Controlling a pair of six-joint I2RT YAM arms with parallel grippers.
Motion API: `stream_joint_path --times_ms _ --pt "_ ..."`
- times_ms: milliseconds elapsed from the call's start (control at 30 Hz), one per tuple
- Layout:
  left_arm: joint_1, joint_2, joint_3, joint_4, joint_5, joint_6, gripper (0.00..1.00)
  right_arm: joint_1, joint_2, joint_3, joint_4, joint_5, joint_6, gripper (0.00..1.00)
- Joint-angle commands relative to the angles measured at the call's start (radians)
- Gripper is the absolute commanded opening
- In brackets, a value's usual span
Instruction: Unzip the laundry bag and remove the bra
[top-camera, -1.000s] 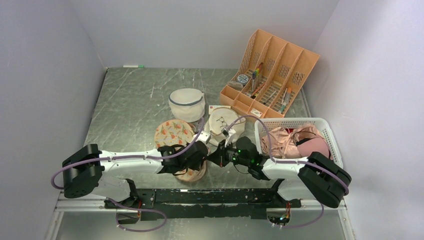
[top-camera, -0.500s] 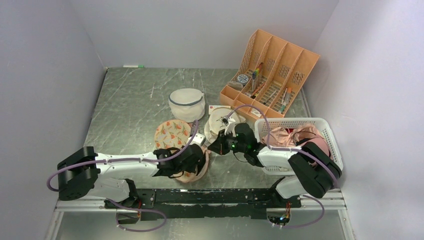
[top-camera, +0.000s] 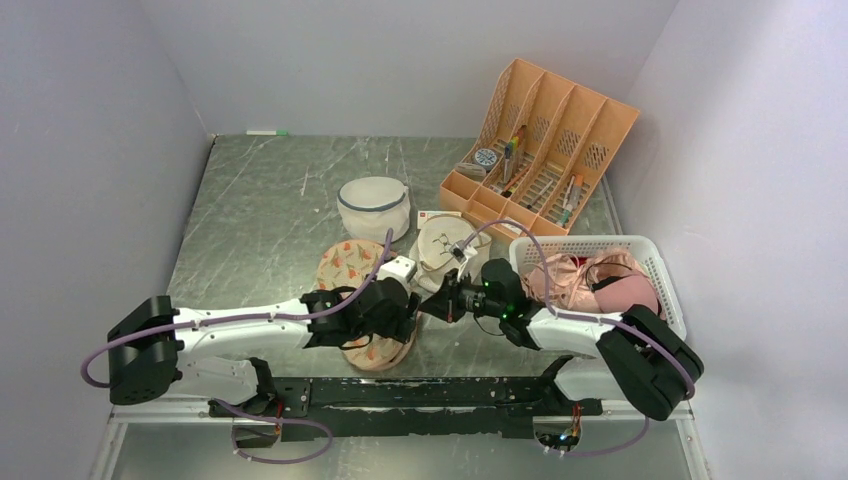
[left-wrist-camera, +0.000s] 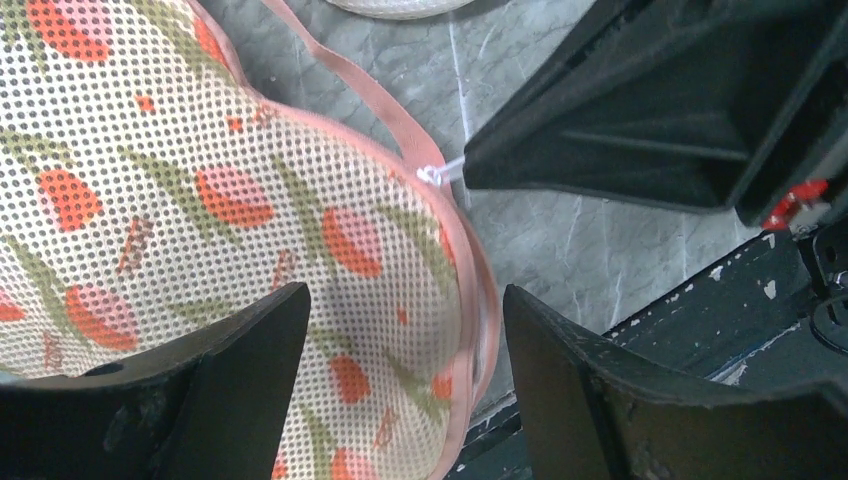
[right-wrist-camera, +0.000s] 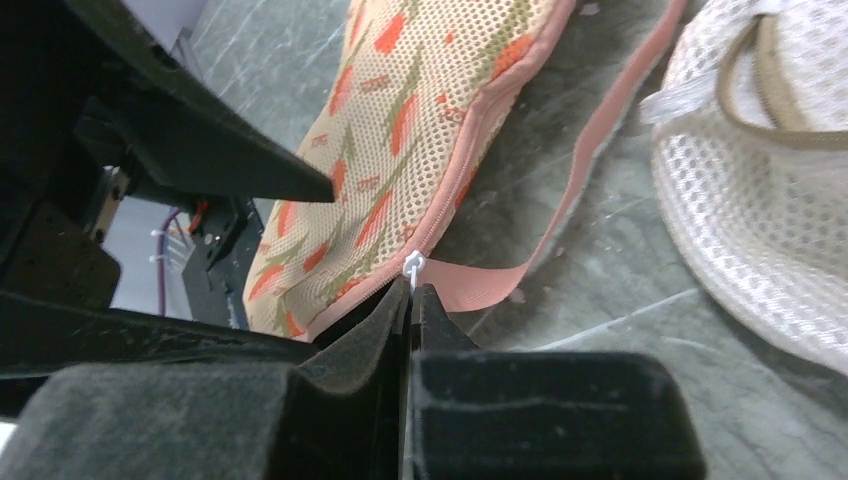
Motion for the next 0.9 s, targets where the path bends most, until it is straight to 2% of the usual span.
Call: stream_joint_path --times_ms 0,167,367,533,633,700,733,867 --pt "-0.005 0.040 0.041 0.053 0.013 0.036 0.82 0.032 -0.040 -0.031 0.077 -0.027 0.050 0.00" --pt "-0.005 0.102 0.040 0.060 -0.049 0.058 0.78 0.102 -0.031 -0.017 0.043 0.033 0.027 0.00" --pt "-0.005 0.062 -0.027 0.036 -0.079 0.032 0.44 0.121 0.007 -0.035 0.074 0.086 0.018 0.00" --pt "-0.004 -0.023 -0.079 0.033 -0.075 0.044 0.26 0.120 0.100 0.029 0.041 0.141 -0.035 0.00" --pt "-0.005 -0.056 -0.089 0.024 -0.067 0.054 0.19 0.118 0.136 0.067 0.019 0.181 -0.052 0.00" --pt "-0.005 -0.071 -0.091 0.015 -0.058 0.052 0.10 0.116 0.145 0.078 0.025 0.202 -0.059 0.00" --pt "-0.005 -0.083 -0.094 0.008 -0.058 0.045 0.07 0.113 0.151 0.084 0.023 0.231 -0.059 0.00" --pt "-0.005 -0.121 -0.112 0.010 -0.024 0.049 0.07 0.080 0.168 0.118 -0.014 0.326 -0.045 0.00"
